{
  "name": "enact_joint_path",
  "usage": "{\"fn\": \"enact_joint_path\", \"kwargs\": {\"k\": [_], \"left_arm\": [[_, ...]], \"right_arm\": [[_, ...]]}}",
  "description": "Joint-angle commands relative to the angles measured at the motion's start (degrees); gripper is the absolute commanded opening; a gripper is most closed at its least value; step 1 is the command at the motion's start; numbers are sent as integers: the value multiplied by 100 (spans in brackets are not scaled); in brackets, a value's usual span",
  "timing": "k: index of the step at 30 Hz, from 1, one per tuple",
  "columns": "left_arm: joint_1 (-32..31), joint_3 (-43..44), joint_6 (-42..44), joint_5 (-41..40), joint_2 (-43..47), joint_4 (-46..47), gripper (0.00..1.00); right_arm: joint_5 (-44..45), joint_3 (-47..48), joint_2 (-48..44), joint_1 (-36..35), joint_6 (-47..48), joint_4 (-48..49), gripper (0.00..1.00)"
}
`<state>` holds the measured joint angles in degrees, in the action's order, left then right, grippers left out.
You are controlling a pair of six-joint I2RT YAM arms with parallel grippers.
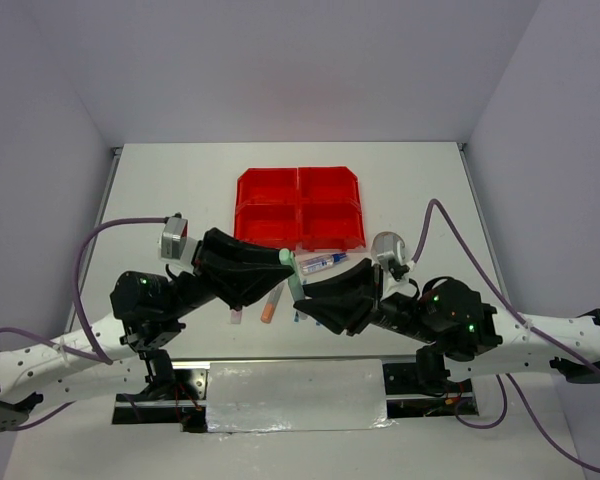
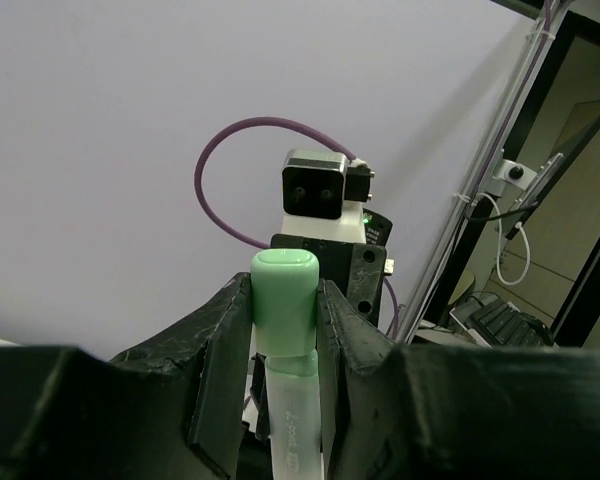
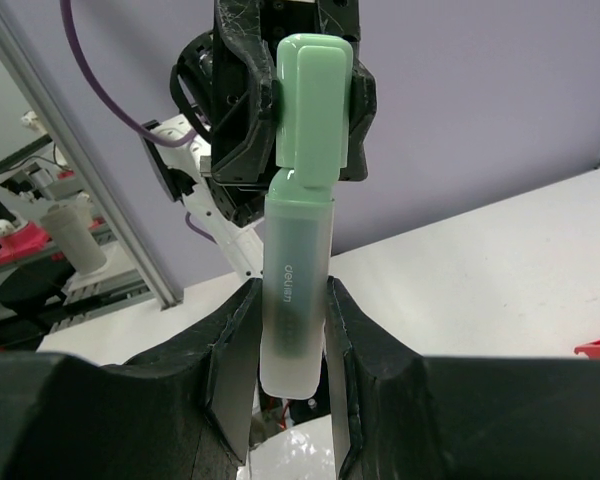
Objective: Sort the stationery into containers
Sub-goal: Close the pen cap on the pen.
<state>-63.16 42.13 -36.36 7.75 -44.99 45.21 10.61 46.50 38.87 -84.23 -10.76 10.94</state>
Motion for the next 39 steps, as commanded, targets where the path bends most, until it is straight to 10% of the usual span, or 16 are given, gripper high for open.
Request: {"fn": "enact_joint_path", "kwargs": {"k": [1, 25, 39], "left_arm": [[-21, -47, 155, -28, 148, 102, 2], [-21, -47, -267, 623, -133, 717, 19], [-13, 67, -161, 974, -317, 629, 54]], "right_arm": [[-199, 254, -90, 29, 66, 418, 0], [-296, 219, -64, 29, 417, 1016, 0], [-692, 447, -117, 29, 681, 814, 0]]}}
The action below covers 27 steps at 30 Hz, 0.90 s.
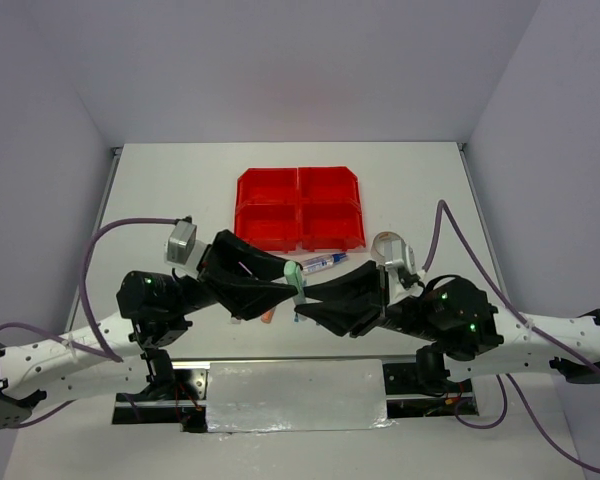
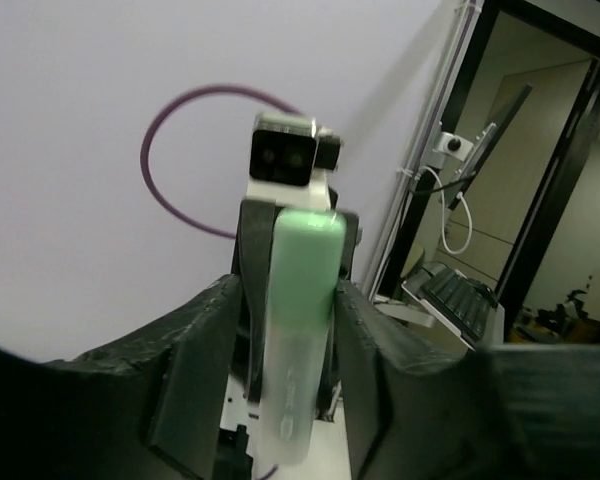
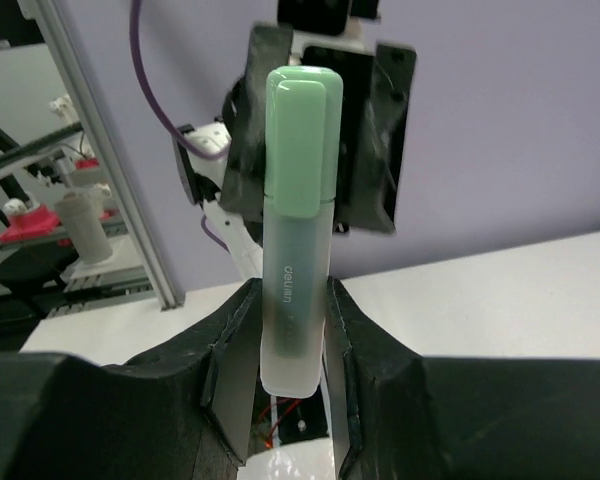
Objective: Sort the stationery into containers
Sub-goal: Close the pen cap on the pen.
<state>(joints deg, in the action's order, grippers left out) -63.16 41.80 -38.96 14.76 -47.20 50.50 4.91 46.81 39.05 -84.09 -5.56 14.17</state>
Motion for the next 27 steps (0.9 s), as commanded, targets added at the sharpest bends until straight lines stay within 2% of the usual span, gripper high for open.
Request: {"fn": "enact_joint_path", "kwargs": {"k": [1, 9, 14, 22, 27], "left_arm": [[-21, 126, 99, 290, -105, 92, 55], [-21, 127, 152, 317, -61, 74, 68], [-13, 179, 222, 282, -17, -40, 63], [-21, 337, 354, 325, 9, -225, 68], [-13, 381, 459, 290, 88, -286, 67]], "right_arm": [[-104, 426, -117, 16, 161, 472, 0], [-25, 557, -20, 16, 99, 367, 0], [36, 522, 24, 25, 90, 367, 0], [186, 522, 217, 16, -6, 200, 0], [248, 487, 261, 25, -76, 156, 0]]}}
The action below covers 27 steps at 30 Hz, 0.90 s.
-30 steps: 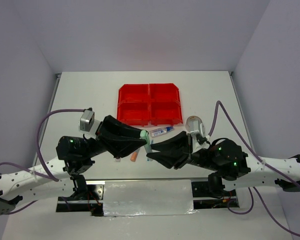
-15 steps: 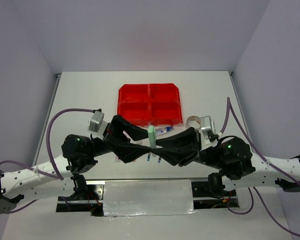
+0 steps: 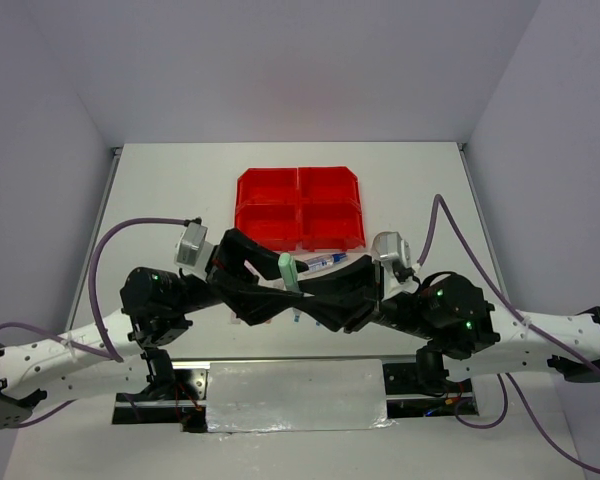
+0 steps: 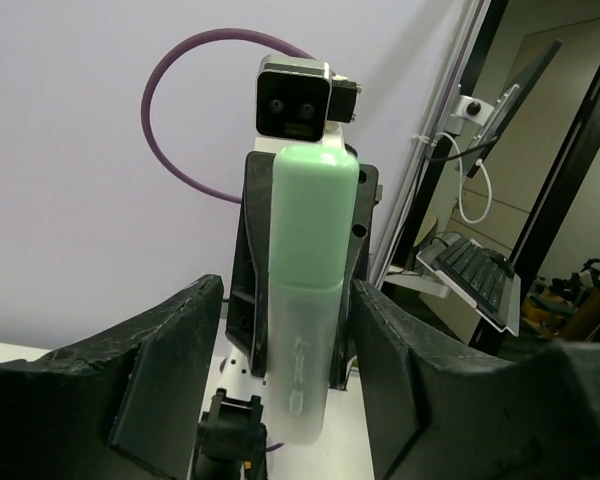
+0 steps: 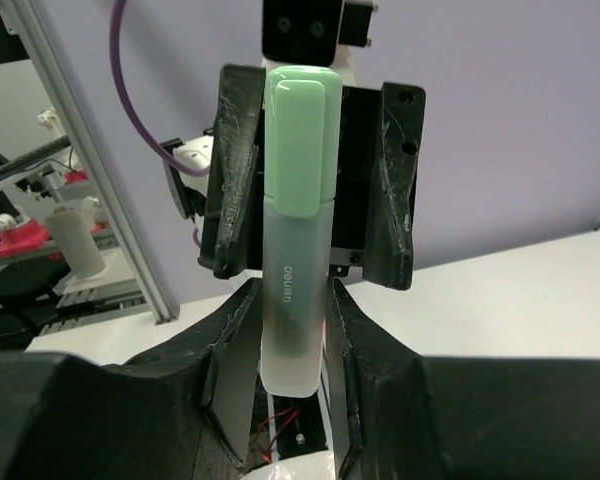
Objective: Sort the stationery into containers
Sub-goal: Close the pen cap on the pen.
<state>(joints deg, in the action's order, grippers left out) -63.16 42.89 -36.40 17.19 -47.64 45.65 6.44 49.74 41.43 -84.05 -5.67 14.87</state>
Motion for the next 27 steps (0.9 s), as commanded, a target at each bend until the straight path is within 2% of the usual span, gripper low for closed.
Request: {"fn": "enact_joint_path", "kwargs": {"k": [1, 5, 6, 8, 9, 13, 14, 15, 16, 17, 18, 27], "left_arm": [[-13, 281, 212, 39, 141, 190, 66], [-13, 316, 248, 65, 132, 155, 59], [-13, 299, 248, 56, 132, 155, 52], [-21, 290, 256, 48, 132, 146, 45], [-21, 281, 256, 56, 132, 155, 32], [-13, 298, 265, 109, 132, 93, 18], [-13, 298, 283, 144, 123, 93, 17], [-13, 325, 283, 179, 106, 85, 16], [-21, 342, 318, 249, 88, 67, 14], [-21, 369, 327, 389, 79, 58, 13], [-13, 412, 344, 460, 70, 58, 12], [-13, 632, 309, 909, -158, 50, 14]], "right_arm": [[86, 177, 32, 12, -66, 77, 0], [59, 133, 6, 12, -118, 147, 0], [68, 133, 14, 12, -127, 121, 0], [86, 150, 23, 12, -118, 86, 0], [86, 150, 23, 3, -127, 86, 0], [130, 142, 5, 29, -171, 77, 1], [138, 150, 14, 20, -180, 51, 5], [147, 168, 14, 20, -197, 7, 25], [156, 159, 32, 20, -232, -11, 39], [165, 168, 67, 12, -250, -37, 59], [156, 168, 76, 29, -268, -72, 64], [95, 309, 401, 55, -286, -160, 66]]}}
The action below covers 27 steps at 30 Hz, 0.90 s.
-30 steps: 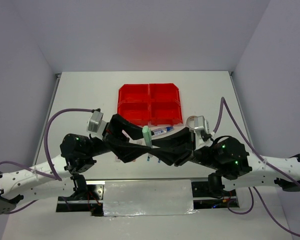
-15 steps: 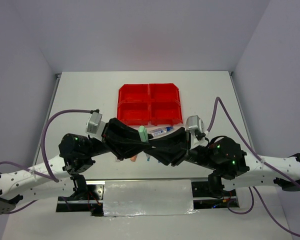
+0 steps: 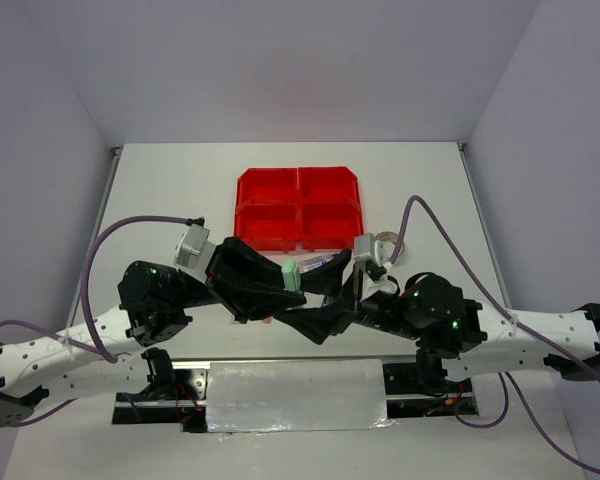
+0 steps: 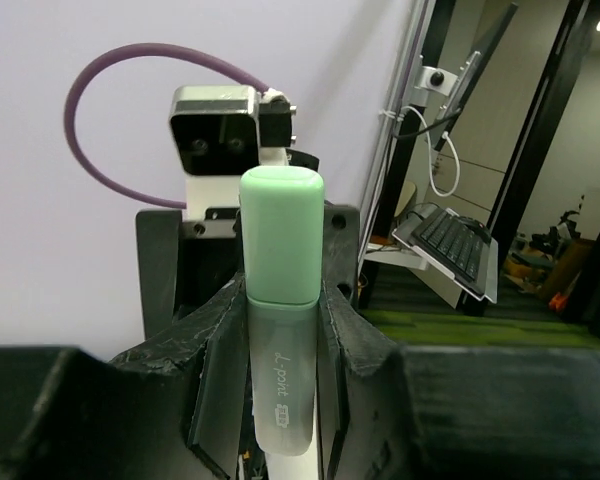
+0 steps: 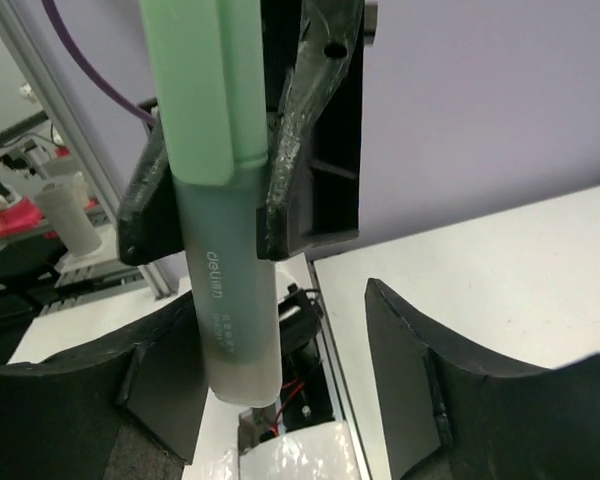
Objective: Sort the stationery into containers
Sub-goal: Close the pen cap on the pen.
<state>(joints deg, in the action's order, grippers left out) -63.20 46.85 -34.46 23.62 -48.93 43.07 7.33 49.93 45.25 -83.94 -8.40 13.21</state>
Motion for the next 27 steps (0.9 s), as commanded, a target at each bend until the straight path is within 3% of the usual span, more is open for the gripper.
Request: {"fn": "enact_joint_path", "kwargs": {"k": [1, 4, 6, 9, 13, 15, 16, 19, 23, 27], "left_arm": [[-17, 237, 115, 275, -47, 307, 14], [-8, 263, 150, 214, -56, 176, 14], [-8, 263, 211, 152, -56, 35, 14], [-8, 254, 282, 91, -38, -114, 14], [-8, 246, 343, 56, 6, -264, 14], [-17, 254, 378, 64, 15, -343, 14], [-17, 281, 387, 21, 23, -387, 14], [-8, 263, 361, -67, 32, -352, 20], [-17, 289, 299, -296, 67, -343, 38], [-17, 377, 334, -524, 94, -466, 79]], "right_arm": [[-4, 289, 36, 36, -3, 23, 64], [-21, 298, 27, 45, 5, 67, 49], [-30, 324, 19, 36, 23, 68, 48], [66, 386, -17, 36, 58, 15, 58], [137, 430, -61, 53, 93, -47, 54], [128, 421, -69, 62, 102, -38, 47], [128, 421, -61, 53, 93, -47, 37], [75, 395, -26, 53, 102, -47, 20], [5, 368, 10, 53, 120, -29, 0], [22, 307, 18, 62, 120, -38, 0]]}}
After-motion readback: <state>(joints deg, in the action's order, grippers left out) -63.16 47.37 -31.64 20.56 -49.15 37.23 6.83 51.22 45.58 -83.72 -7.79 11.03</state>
